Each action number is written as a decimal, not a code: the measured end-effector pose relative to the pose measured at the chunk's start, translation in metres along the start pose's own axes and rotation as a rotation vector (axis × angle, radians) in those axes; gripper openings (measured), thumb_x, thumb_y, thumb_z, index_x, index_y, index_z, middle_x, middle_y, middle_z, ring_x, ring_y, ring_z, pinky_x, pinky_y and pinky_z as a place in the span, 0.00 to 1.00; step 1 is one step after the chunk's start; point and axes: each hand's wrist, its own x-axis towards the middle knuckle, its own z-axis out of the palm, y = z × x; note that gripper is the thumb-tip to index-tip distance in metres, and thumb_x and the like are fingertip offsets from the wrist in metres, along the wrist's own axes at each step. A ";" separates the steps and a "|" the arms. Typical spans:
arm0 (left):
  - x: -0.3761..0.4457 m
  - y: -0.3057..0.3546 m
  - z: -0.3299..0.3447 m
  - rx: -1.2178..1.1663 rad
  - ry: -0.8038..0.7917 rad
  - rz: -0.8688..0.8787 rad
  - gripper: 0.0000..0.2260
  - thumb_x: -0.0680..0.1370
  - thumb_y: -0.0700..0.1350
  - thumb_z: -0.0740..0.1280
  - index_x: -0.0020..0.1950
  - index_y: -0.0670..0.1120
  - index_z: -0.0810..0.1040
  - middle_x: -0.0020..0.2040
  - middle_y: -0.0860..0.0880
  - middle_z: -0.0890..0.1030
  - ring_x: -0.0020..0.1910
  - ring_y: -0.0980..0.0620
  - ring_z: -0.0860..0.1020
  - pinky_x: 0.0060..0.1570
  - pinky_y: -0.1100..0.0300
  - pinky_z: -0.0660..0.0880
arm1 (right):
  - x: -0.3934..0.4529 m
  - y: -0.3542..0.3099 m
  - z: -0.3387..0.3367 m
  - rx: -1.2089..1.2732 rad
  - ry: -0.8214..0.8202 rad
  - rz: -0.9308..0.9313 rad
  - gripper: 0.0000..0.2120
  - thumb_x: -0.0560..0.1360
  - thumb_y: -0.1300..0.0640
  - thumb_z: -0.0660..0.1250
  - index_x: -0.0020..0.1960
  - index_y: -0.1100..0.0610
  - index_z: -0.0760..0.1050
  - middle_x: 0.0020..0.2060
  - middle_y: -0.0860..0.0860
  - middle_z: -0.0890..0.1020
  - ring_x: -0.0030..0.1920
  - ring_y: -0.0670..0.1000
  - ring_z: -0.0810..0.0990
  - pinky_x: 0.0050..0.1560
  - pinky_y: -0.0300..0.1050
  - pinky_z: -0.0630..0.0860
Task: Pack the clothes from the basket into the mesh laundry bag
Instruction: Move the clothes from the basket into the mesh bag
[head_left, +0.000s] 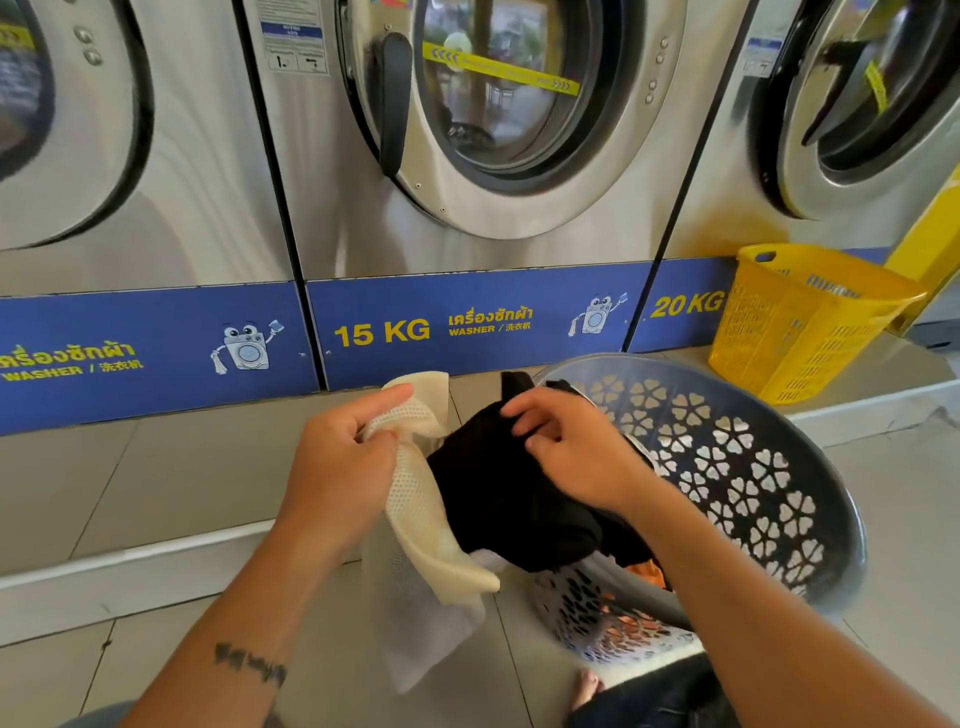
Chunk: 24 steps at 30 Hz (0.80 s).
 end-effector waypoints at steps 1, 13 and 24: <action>-0.001 0.001 0.003 0.007 -0.008 0.001 0.20 0.80 0.37 0.62 0.63 0.59 0.79 0.65 0.54 0.76 0.51 0.55 0.76 0.43 0.64 0.73 | 0.001 0.009 -0.011 -0.094 0.094 0.010 0.22 0.74 0.64 0.68 0.64 0.47 0.75 0.56 0.51 0.78 0.55 0.52 0.78 0.60 0.50 0.76; -0.007 -0.004 0.014 0.066 -0.052 -0.009 0.22 0.78 0.36 0.60 0.63 0.59 0.79 0.64 0.52 0.77 0.39 0.56 0.75 0.38 0.61 0.72 | -0.002 0.062 0.013 0.275 -0.007 0.438 0.14 0.74 0.61 0.69 0.59 0.53 0.78 0.52 0.52 0.85 0.51 0.53 0.83 0.58 0.56 0.80; -0.002 0.007 0.004 -0.049 0.003 0.033 0.21 0.79 0.37 0.62 0.64 0.60 0.78 0.47 0.62 0.80 0.40 0.58 0.76 0.41 0.63 0.72 | -0.026 -0.033 0.003 0.070 0.072 -0.073 0.07 0.71 0.55 0.72 0.48 0.50 0.79 0.40 0.48 0.84 0.43 0.48 0.83 0.44 0.46 0.79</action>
